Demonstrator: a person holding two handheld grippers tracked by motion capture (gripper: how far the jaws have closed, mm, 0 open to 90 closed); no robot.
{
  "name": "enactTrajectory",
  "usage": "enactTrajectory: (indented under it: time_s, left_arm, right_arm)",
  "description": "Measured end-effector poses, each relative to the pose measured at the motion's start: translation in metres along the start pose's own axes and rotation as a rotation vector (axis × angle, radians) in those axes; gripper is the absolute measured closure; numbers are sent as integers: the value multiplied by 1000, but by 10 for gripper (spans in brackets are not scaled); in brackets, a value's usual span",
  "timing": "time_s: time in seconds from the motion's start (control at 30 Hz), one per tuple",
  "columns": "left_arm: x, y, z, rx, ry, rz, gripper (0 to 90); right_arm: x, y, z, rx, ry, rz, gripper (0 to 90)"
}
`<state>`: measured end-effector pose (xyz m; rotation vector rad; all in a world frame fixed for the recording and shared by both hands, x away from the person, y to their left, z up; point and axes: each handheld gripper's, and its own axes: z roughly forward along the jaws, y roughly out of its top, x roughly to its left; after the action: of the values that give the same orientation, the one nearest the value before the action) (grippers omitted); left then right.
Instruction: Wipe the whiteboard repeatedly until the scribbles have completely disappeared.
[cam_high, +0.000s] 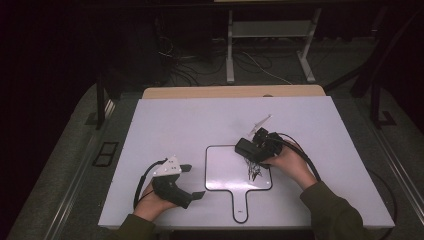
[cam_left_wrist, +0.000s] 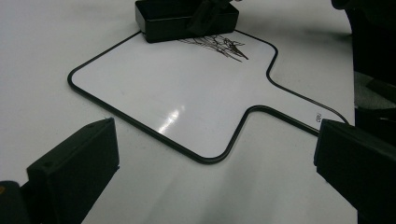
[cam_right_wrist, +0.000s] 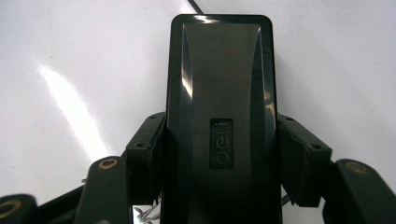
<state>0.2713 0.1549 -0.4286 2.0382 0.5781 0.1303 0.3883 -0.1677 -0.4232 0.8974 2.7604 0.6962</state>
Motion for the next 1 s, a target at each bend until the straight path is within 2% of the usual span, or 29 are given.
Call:
enactTrajectory:
  time_s: [0.07,0.1,0.53,1.0]
  left_arm:
    - [0,0,0,0,0,1,0]
    - [0,0,0,0,0,0,0]
    - [-1,0,-1,-2,3,-2,0]
    - [-1,0,-2,-4,4,-1,0]
  right_arm:
    - [1,0,0,2,1,3,384]
    - [2,0,0,5,-5,-14,384]
    - [19,-7,-5,15,37,-43,384]
    - [33,-14,-10,27,56,-80,384]
